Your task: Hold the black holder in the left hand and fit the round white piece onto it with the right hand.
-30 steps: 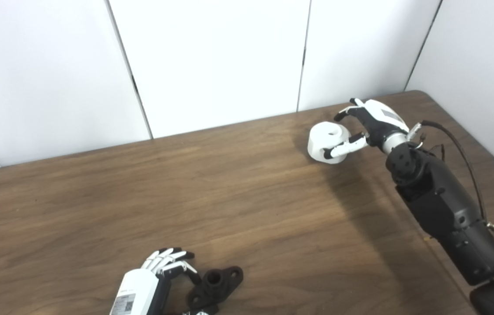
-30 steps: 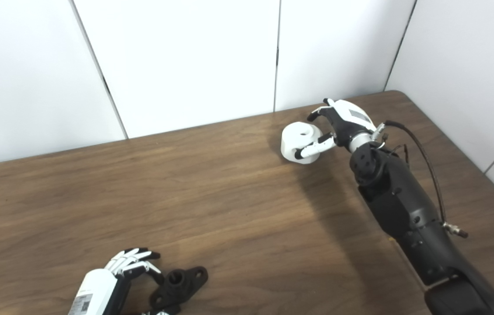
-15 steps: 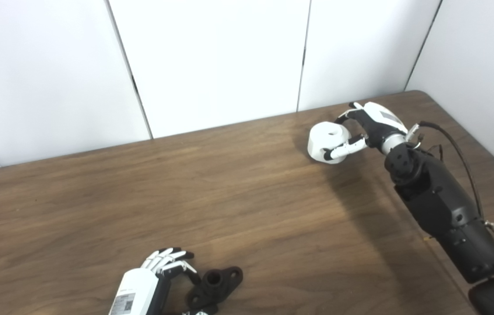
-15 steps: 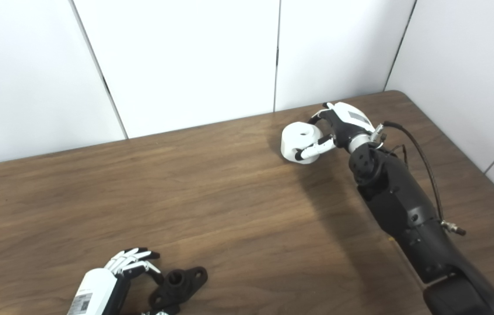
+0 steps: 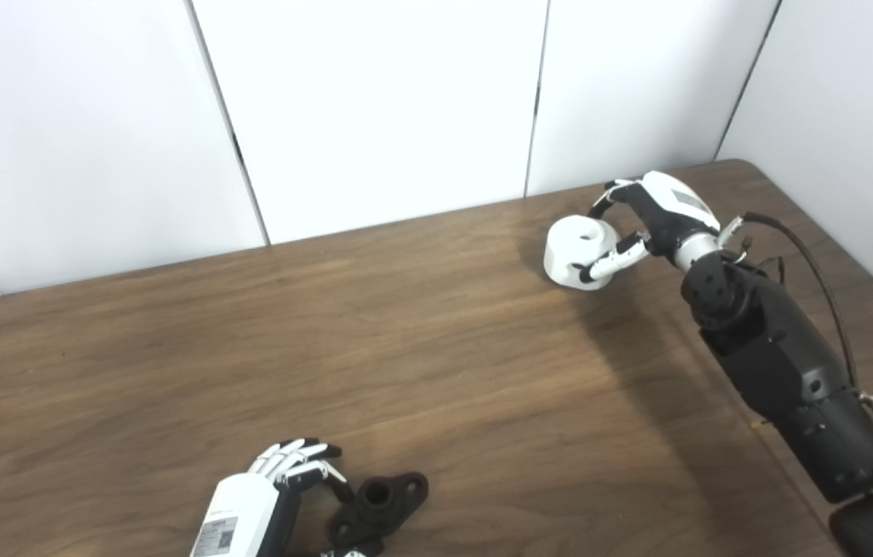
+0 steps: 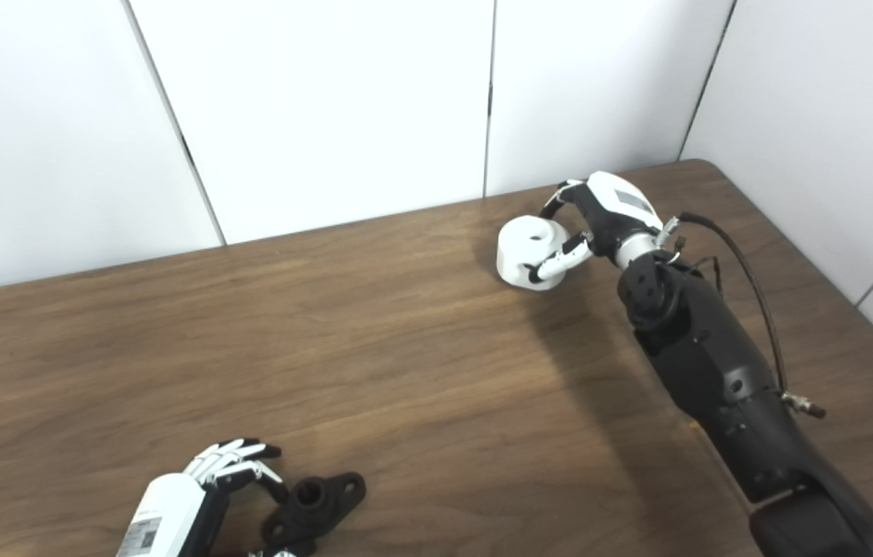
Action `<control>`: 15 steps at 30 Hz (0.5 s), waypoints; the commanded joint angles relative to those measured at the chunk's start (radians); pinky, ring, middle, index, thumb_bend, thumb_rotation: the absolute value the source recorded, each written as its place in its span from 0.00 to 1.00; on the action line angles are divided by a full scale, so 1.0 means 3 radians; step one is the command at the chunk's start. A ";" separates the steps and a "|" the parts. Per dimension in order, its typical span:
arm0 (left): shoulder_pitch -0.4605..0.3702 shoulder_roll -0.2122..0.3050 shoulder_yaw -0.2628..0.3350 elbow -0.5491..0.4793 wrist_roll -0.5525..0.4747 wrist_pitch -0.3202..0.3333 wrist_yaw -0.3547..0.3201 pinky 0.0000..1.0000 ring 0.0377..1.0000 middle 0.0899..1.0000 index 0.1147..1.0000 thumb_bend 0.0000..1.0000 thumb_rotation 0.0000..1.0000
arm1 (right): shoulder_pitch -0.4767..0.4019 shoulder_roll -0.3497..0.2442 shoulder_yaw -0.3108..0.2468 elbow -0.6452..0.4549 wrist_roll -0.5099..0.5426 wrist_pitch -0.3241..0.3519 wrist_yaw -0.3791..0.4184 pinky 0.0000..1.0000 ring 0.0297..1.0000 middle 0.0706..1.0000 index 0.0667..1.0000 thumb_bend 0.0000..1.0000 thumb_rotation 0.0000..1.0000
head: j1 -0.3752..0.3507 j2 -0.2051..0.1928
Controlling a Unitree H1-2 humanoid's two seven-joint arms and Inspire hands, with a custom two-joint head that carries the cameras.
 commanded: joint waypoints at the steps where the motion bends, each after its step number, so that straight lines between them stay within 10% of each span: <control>1: 0.0135 0.0059 0.0014 0.0067 0.0044 0.0145 -0.0168 0.86 0.84 0.76 0.42 0.52 0.05 | -0.0093 -0.0064 -0.0097 -0.0030 0.0020 -0.0174 -0.0198 0.83 0.94 0.86 0.48 0.60 0.15 | -0.0001 0.0005; 15: 0.0121 0.0053 0.0005 0.0099 0.0033 0.0101 -0.0142 0.85 0.83 0.75 0.42 0.52 0.05 | -0.0054 -0.0055 -0.0059 0.0051 -0.0080 -0.0421 -0.0511 0.79 0.88 0.79 0.45 0.52 0.13 | 0.0010 0.0010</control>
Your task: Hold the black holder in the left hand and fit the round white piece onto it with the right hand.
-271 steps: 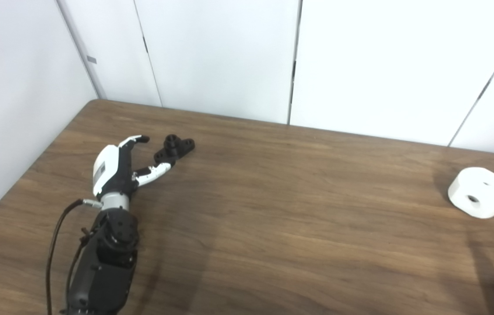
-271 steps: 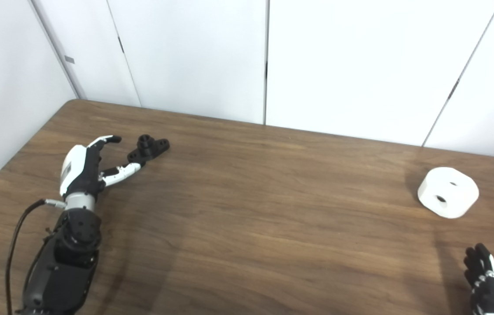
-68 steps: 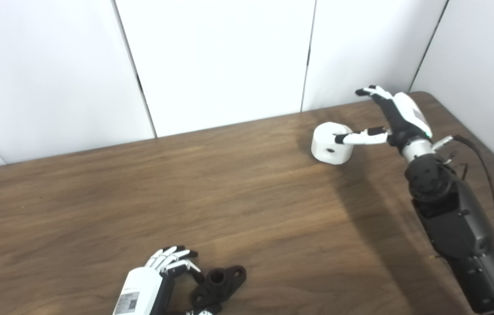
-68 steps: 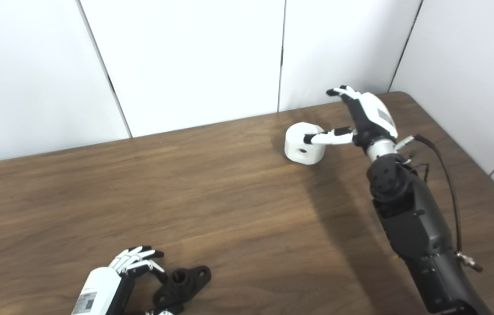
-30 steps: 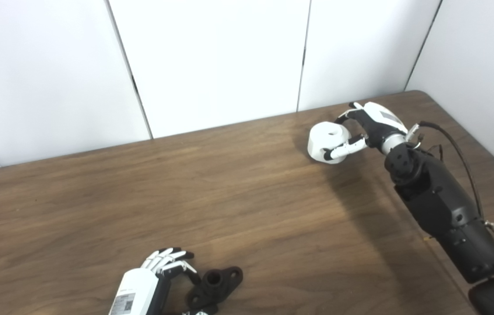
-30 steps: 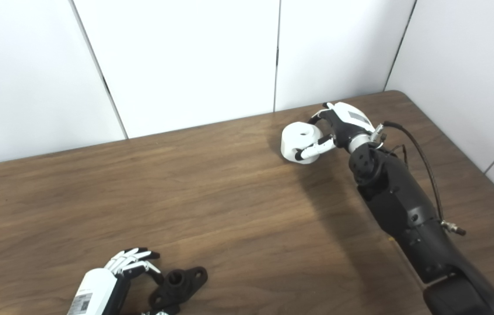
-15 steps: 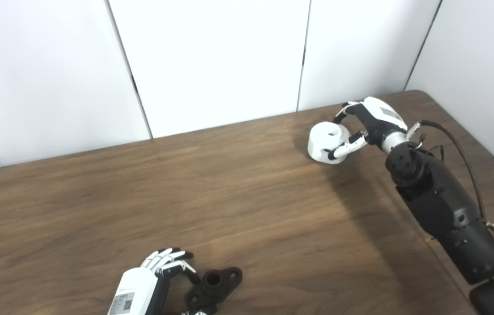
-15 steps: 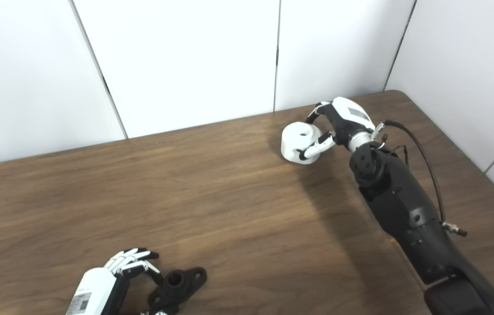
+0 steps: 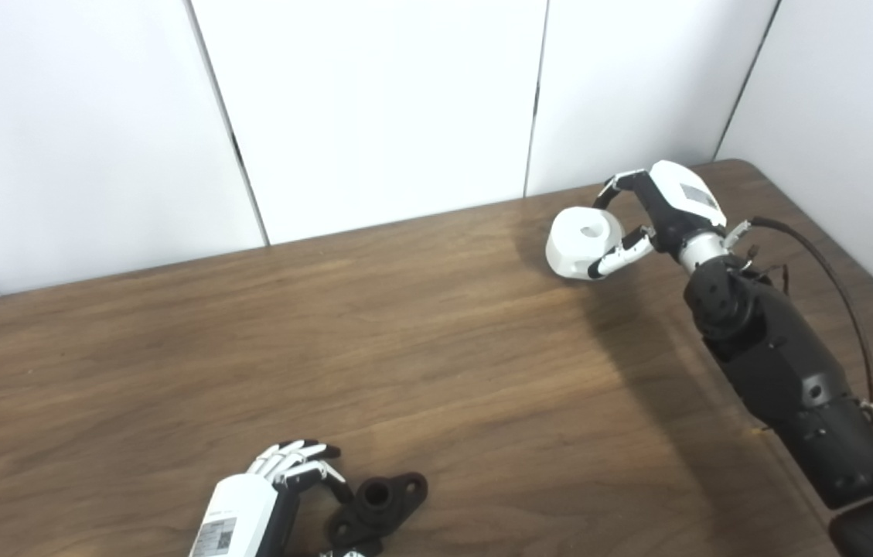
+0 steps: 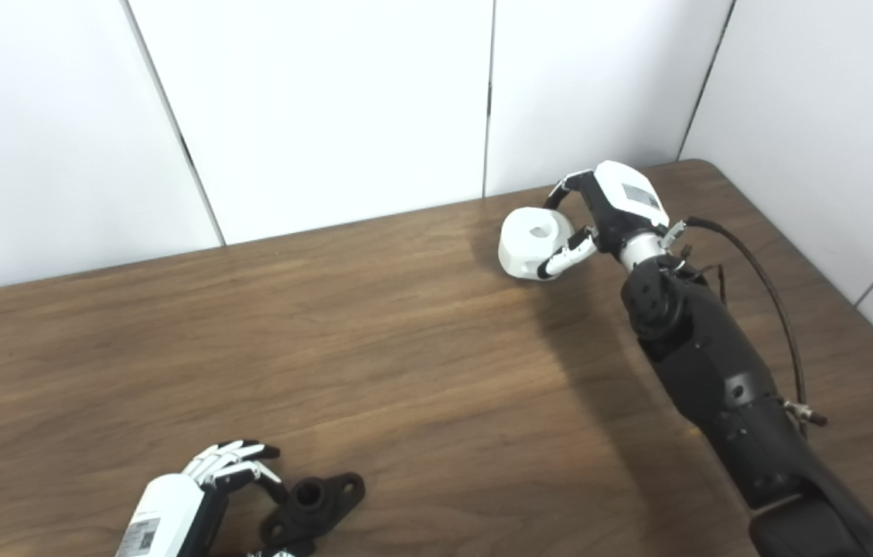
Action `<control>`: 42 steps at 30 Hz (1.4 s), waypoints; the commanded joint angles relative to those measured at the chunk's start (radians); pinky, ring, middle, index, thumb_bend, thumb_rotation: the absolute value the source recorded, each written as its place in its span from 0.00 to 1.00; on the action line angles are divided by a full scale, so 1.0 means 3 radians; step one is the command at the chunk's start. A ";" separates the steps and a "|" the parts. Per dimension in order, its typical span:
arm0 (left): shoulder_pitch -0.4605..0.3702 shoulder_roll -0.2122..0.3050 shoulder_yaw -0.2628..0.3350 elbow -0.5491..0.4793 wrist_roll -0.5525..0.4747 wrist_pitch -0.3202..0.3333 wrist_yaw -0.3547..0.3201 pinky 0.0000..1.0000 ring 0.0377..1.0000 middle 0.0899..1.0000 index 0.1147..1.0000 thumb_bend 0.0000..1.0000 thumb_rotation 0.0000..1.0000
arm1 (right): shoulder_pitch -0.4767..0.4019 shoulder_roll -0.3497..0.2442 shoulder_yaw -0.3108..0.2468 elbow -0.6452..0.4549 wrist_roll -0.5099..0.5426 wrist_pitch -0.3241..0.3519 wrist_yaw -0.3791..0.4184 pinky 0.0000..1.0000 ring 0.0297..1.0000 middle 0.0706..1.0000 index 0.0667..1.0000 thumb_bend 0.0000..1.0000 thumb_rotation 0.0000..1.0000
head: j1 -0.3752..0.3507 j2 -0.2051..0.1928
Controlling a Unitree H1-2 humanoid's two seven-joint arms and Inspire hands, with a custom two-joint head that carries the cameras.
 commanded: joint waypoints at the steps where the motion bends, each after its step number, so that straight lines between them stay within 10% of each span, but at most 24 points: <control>1: 0.0119 0.0055 0.0000 0.0094 0.0035 0.0107 -0.0146 0.85 0.83 0.75 0.42 0.52 0.05 | -0.0102 -0.0074 -0.0030 -0.0057 -0.0040 -0.0105 -0.0093 0.79 0.88 0.79 0.45 0.52 0.13 | 0.0002 0.0006; 10: 0.0120 0.0007 -0.0041 0.0076 0.0116 0.0134 -0.0146 0.84 0.83 0.75 0.42 0.52 0.05 | -0.0009 -0.0148 -0.0029 -0.0374 -0.0080 -0.0049 0.0053 0.78 0.88 0.79 0.45 0.52 0.13 | 0.0234 0.0103; 21: 0.0051 -0.0163 -0.0162 0.0087 0.0382 0.0236 -0.0181 0.82 0.82 0.74 0.42 0.52 0.05 | 0.0349 -0.0364 0.0052 -0.1905 -0.0121 0.0537 0.1197 0.84 0.87 0.78 0.45 0.52 0.13 | 0.0700 0.0220; 31: 0.0020 -0.0258 -0.0223 0.0127 0.0487 0.0326 -0.0159 0.84 0.83 0.75 0.42 0.52 0.05 | 0.0651 -0.0139 0.0192 -0.2677 -0.0272 0.0641 0.1817 0.88 0.87 0.79 0.45 0.52 0.14 | 0.0892 0.0323; 42: -0.0017 -0.0248 -0.0230 0.0119 0.0467 0.0364 -0.0201 0.86 0.84 0.76 0.42 0.52 0.05 | 0.0788 0.0208 0.0447 -0.2770 -0.0448 0.0529 0.1869 0.91 0.88 0.79 0.45 0.52 0.14 | 0.0868 0.0423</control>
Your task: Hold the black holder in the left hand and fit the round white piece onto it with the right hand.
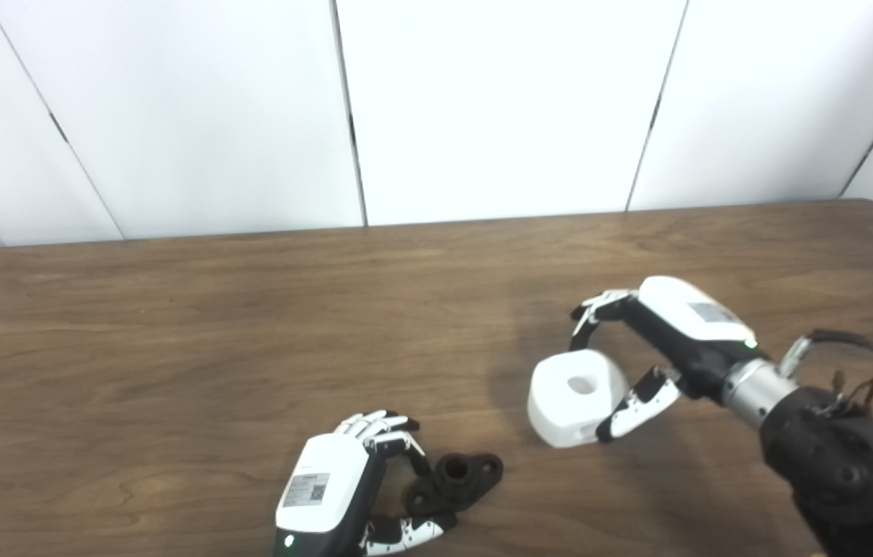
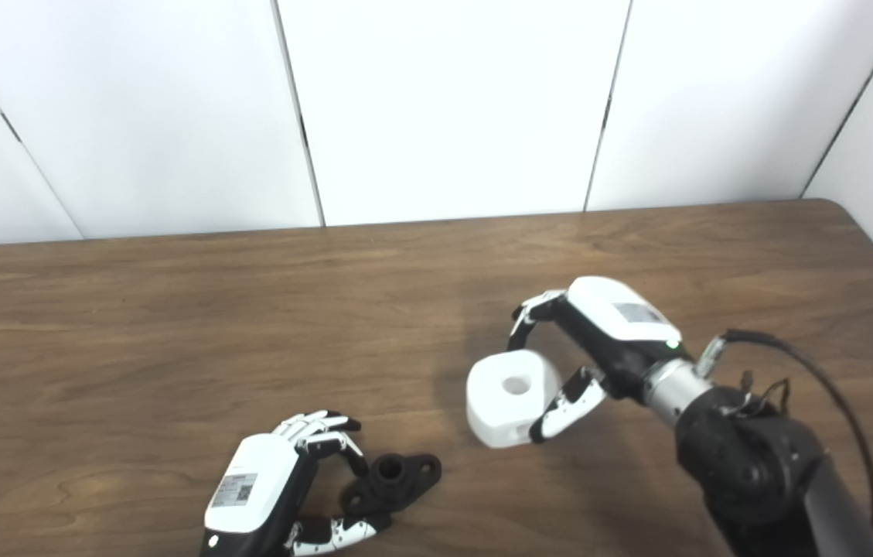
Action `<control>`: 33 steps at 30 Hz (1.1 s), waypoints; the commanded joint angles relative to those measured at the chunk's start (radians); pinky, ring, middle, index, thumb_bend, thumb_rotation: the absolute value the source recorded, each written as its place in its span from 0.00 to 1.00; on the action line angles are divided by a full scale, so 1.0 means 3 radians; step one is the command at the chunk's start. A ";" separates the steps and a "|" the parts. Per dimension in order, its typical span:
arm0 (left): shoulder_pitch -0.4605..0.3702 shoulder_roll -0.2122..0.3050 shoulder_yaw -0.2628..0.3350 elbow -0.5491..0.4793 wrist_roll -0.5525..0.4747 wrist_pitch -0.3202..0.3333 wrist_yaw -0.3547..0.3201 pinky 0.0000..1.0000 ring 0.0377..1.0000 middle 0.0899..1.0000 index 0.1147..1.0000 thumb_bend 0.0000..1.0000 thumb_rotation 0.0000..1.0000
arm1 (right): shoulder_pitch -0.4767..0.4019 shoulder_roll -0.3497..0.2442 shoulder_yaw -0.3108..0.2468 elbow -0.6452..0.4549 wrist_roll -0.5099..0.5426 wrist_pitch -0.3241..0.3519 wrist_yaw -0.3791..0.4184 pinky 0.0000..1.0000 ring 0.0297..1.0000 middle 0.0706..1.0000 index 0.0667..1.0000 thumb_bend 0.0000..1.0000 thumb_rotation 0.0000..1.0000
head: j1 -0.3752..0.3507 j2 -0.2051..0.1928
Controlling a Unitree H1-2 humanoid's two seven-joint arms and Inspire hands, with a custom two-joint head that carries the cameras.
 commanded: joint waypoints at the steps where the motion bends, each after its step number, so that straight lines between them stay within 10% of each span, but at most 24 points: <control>1: 0.0028 0.0025 -0.0058 0.0121 0.0053 0.0094 -0.0195 0.86 0.84 0.76 0.42 0.52 0.05 | -0.0082 0.0043 -0.0008 -0.0141 -0.0058 -0.0067 -0.0033 0.92 0.88 0.79 0.45 0.52 0.14 | 0.0003 0.0007; 33: -0.0100 -0.0066 -0.0244 0.0257 0.0183 0.0283 -0.0169 0.86 0.85 0.76 0.42 0.52 0.05 | -0.0338 0.0550 0.0173 -0.0348 -0.0271 -0.0106 0.0310 0.93 0.90 0.79 0.45 0.52 0.14 | 0.0087 -0.0007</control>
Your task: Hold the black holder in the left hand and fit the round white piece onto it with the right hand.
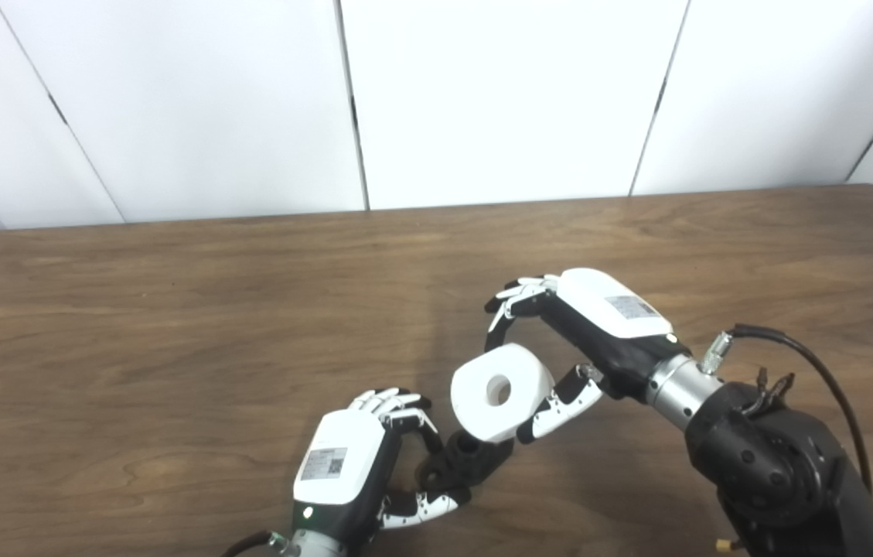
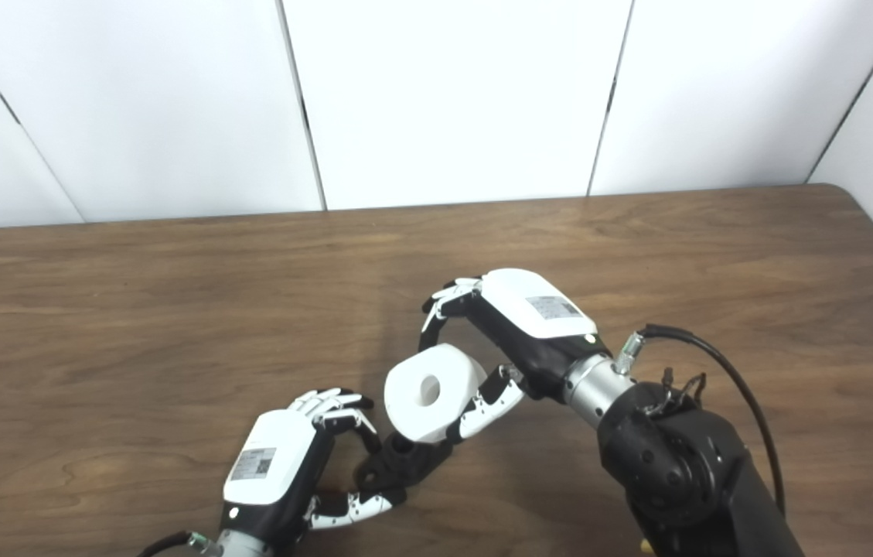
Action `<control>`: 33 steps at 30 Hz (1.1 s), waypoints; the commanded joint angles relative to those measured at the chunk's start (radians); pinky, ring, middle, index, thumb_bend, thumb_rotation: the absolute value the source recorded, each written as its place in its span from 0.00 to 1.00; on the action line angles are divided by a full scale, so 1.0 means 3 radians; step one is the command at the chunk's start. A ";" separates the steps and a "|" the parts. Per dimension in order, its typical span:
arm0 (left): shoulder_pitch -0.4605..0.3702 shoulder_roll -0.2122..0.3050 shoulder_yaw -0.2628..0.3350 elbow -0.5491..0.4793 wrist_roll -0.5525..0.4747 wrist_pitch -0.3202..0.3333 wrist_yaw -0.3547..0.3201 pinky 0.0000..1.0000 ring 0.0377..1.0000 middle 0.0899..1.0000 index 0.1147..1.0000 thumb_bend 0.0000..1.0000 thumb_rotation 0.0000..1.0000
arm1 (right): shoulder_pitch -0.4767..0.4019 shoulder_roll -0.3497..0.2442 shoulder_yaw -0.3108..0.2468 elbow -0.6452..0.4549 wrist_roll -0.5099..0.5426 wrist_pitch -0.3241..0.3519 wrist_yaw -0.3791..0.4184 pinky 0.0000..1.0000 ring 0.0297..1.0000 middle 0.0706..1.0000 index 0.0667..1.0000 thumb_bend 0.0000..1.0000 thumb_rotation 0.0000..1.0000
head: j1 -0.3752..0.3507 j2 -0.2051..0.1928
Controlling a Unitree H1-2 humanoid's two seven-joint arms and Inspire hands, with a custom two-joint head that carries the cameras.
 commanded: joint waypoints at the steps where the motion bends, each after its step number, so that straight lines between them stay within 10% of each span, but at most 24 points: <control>1: 0.0037 -0.0010 -0.0082 0.0173 0.0104 0.0102 -0.0179 0.86 0.85 0.76 0.42 0.52 0.05 | -0.0147 0.0042 -0.0038 -0.0150 -0.0009 -0.0006 0.0023 0.93 0.90 0.79 0.45 0.52 0.14 | 0.0003 0.0004; 33: -0.0006 0.0052 -0.0044 0.0243 0.0026 0.0089 -0.0180 0.85 0.84 0.76 0.42 0.52 0.05 | -0.0430 -0.0182 -0.0521 -0.0169 0.0195 0.0036 0.0140 0.82 0.91 0.78 0.44 0.52 0.13 | -0.0128 -0.0035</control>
